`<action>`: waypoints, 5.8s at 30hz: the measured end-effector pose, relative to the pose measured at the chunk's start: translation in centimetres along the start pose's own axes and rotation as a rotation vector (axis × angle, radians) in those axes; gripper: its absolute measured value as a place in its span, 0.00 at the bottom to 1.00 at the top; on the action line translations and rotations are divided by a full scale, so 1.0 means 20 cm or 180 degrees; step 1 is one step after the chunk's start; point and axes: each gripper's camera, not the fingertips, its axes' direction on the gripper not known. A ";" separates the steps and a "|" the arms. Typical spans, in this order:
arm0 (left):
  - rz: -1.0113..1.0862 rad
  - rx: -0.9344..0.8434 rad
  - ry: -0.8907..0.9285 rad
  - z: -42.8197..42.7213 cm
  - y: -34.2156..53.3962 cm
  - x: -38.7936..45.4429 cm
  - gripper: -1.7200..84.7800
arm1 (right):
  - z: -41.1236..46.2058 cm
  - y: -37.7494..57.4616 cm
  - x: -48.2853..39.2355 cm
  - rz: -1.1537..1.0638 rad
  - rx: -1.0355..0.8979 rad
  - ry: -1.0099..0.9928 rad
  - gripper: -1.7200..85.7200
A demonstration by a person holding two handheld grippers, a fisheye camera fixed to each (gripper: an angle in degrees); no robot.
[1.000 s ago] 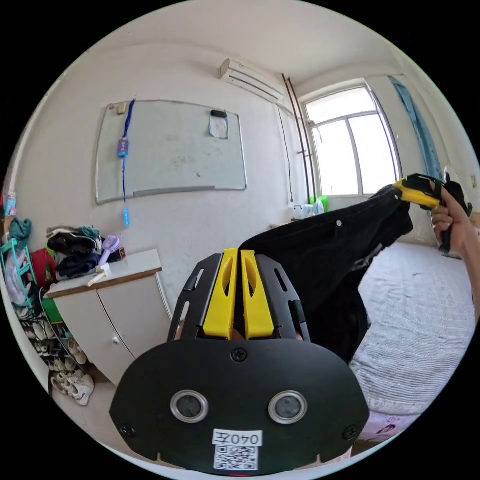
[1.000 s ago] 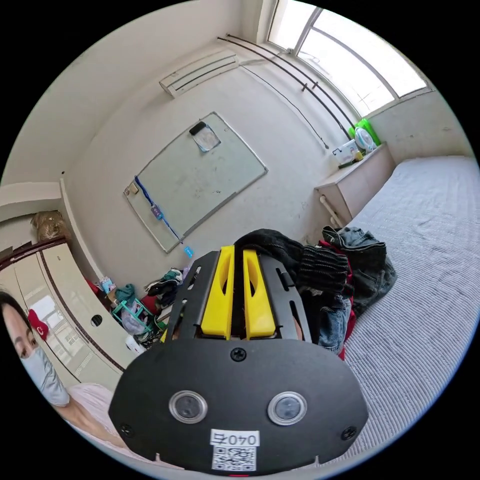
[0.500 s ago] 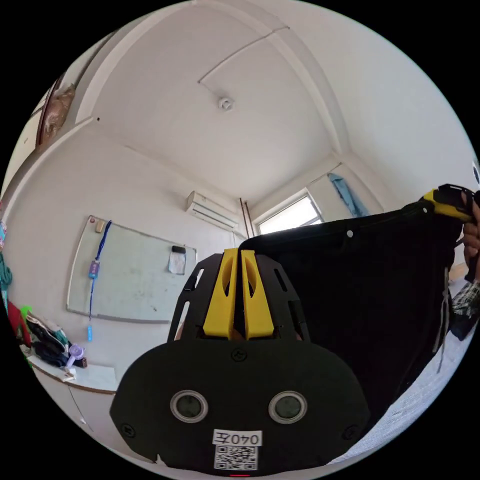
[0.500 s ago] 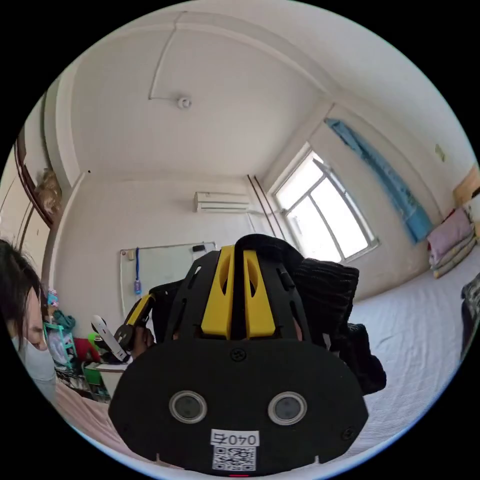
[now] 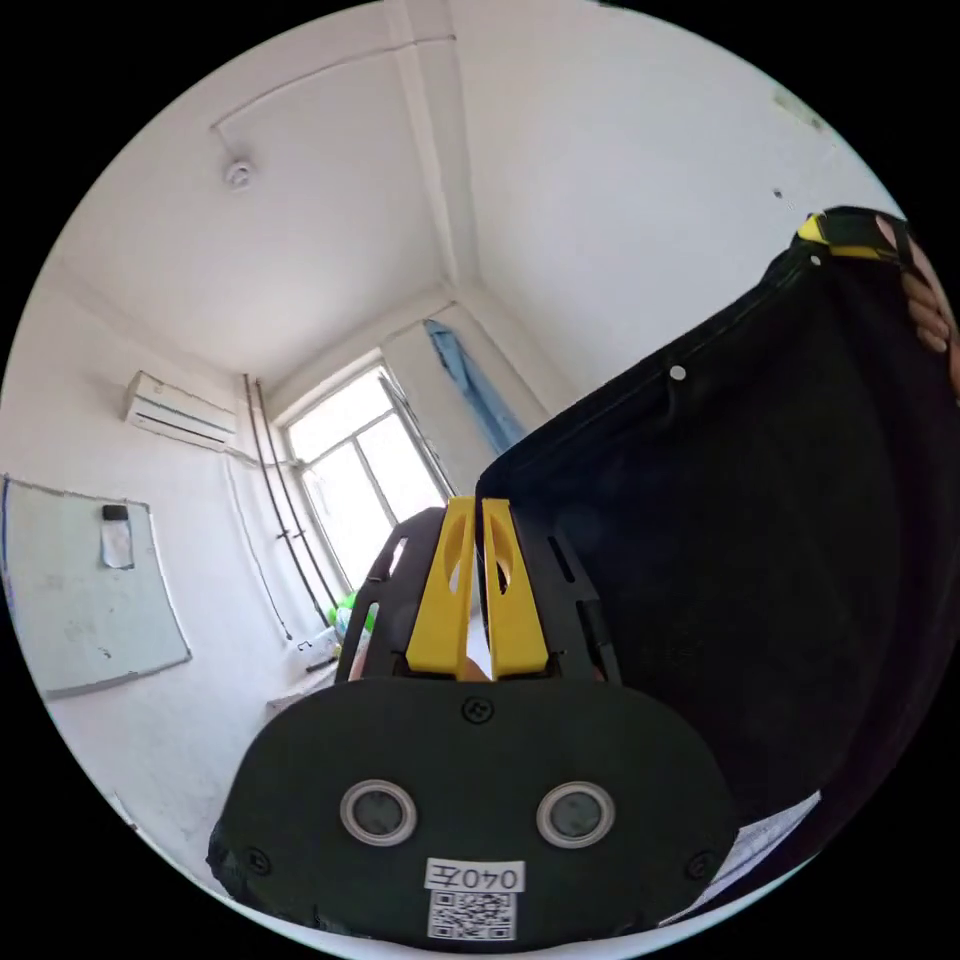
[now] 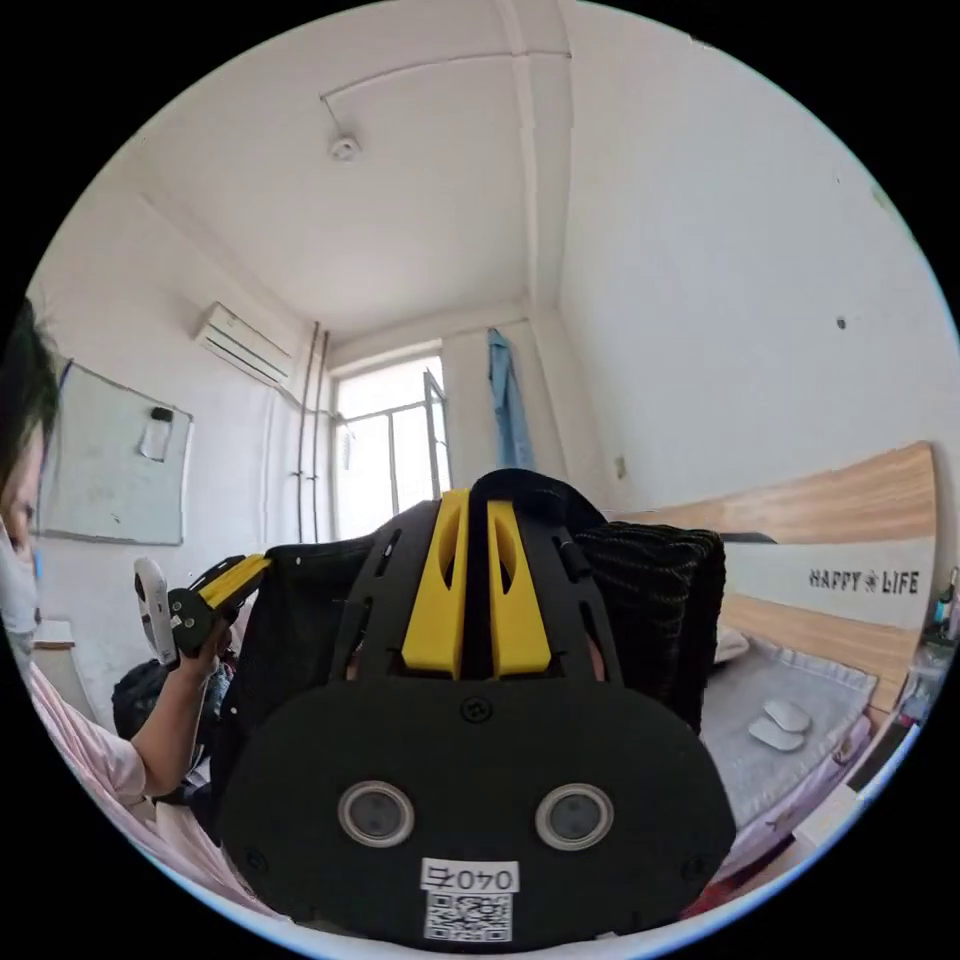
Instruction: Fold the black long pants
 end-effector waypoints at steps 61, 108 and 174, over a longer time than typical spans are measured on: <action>-0.1621 -0.3935 0.0797 2.09 2.88 -1.74 0.10 | 0.89 1.12 -0.63 0.0441 -0.3188 -0.1079 0.10; -0.0482 -0.3346 0.0123 3.24 1.87 -1.42 0.01 | 1.69 0.30 0.71 0.1723 -0.2723 0.0737 0.02; 0.0096 -0.3354 0.1204 0.30 2.40 -0.50 0.01 | 1.78 1.78 -1.44 0.0635 -0.5234 -0.3142 0.12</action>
